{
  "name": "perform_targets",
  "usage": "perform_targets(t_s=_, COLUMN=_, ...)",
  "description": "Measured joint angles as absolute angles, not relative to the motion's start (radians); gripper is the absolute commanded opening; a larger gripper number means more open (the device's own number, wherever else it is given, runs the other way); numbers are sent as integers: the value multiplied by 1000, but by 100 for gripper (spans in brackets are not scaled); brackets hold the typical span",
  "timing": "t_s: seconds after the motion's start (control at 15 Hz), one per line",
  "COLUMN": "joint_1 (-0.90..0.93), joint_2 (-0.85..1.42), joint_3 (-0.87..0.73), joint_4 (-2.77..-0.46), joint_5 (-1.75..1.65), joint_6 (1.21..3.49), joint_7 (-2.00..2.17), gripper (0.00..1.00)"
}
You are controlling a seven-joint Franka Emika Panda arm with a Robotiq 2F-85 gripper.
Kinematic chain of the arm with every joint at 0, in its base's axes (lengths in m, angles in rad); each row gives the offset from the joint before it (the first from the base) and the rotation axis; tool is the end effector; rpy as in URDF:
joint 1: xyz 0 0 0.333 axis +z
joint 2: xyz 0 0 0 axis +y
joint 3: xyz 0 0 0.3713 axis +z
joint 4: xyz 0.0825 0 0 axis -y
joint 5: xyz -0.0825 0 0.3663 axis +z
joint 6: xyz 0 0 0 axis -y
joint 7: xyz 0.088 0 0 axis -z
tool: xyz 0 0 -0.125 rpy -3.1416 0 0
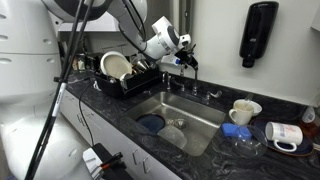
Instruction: Move the tap nozzle to the right
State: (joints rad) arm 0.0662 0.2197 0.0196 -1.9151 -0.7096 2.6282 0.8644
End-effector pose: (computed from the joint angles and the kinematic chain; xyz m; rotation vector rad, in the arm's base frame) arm 0.6467 0.0647 0.4798 2.7602 -0.3330 0.9211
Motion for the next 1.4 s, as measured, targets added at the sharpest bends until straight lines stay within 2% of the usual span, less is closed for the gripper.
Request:
perform_targets(t_s=0.4, joint_1=66, joint_2=219, joint_3=3, joint_4=-1910, joint_5=-746, joint_6=2629, joint_7=865, gripper=100)
perform_targets(t_s=0.93, joint_1=31, joint_2=228, joint_3=-110, joint_4=-1921, joint_5=-789, joint_6=2633, joint_7=861, gripper=100)
perform_targets(t_s=1.4, joint_1=19, joint_2=247, joint_3=-121, joint_4=-1921, joint_5=-703, joint_6=2686, joint_7=775, gripper=100)
